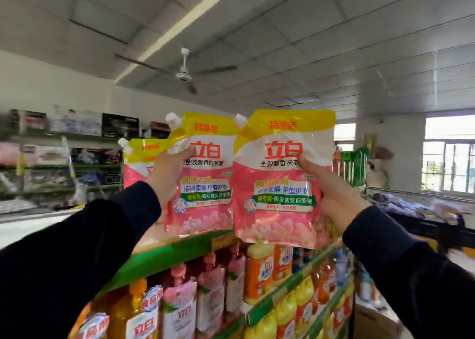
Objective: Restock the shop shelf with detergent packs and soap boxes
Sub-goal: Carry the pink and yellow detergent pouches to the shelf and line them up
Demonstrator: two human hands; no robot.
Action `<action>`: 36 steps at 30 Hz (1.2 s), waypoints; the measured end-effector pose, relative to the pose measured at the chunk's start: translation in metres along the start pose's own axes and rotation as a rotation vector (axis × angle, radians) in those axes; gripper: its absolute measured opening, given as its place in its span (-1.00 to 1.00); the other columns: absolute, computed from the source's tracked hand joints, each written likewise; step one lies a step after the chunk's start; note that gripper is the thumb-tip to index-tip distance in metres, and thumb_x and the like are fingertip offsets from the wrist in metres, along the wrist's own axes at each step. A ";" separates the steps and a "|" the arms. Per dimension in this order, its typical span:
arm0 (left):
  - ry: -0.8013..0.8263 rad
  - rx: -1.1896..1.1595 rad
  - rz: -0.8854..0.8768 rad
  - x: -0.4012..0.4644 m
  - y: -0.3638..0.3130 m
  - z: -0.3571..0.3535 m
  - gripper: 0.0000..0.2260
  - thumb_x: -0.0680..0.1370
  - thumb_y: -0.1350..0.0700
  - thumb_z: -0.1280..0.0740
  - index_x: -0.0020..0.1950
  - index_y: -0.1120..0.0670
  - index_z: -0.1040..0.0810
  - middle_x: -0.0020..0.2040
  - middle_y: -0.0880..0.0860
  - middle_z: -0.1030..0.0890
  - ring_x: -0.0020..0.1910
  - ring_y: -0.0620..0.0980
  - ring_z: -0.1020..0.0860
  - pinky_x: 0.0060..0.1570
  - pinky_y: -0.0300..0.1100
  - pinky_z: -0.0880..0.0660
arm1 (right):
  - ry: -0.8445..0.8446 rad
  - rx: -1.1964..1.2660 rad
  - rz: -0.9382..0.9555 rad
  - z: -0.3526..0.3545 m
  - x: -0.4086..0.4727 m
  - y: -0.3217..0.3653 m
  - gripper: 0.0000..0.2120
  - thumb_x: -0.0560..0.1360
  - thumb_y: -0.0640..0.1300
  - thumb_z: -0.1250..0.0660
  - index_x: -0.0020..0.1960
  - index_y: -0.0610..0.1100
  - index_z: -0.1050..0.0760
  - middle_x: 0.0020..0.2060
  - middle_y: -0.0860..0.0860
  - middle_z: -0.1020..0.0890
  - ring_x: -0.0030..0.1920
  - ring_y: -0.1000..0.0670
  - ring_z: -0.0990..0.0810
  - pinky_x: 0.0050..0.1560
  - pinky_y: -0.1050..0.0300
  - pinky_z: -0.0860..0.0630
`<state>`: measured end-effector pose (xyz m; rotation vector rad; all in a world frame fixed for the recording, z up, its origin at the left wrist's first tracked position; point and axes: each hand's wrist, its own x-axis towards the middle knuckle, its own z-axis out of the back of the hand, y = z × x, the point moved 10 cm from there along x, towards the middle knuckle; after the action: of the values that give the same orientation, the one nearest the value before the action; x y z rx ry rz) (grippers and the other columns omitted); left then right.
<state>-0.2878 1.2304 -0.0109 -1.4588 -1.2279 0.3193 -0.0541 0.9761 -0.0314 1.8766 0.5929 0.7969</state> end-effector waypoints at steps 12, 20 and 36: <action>-0.285 0.177 -0.037 0.050 0.014 0.098 -0.71 0.57 -0.02 -0.46 0.22 0.10 -0.65 -0.04 0.19 -0.74 -0.11 0.17 -0.69 -0.07 0.05 -0.61 | 0.447 0.147 -0.144 -0.157 0.121 -0.082 -0.57 0.33 -0.02 -0.60 0.14 -0.14 -0.65 0.05 -0.21 -0.75 -0.03 -0.27 -0.76 -0.13 -0.23 -0.68; 0.019 0.183 0.127 0.052 0.016 0.094 -0.53 0.62 -0.28 -0.23 0.27 0.04 -0.64 0.14 0.14 -0.72 0.08 0.17 -0.70 0.09 0.09 -0.63 | 0.584 0.172 -0.194 -0.230 0.138 -0.160 -0.66 0.43 -0.01 -0.58 0.13 -0.14 -0.69 0.05 -0.21 -0.75 -0.03 -0.27 -0.76 -0.06 -0.22 -0.69; -0.072 0.818 -0.518 -0.009 -0.006 0.094 -0.28 0.63 -0.20 -0.20 0.52 -0.49 0.30 0.49 -0.28 -0.33 0.18 -0.25 -0.63 -0.03 -0.43 -0.57 | 0.347 0.261 -0.097 -0.213 0.169 -0.170 -0.66 0.64 0.16 -0.25 0.13 -0.06 -0.65 0.07 -0.22 -0.73 0.06 -0.31 -0.72 0.13 -0.36 -0.60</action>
<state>-0.3662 1.2749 -0.0390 -0.4160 -1.2685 0.4482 -0.1096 1.2891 -0.0745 1.9368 1.0398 1.0303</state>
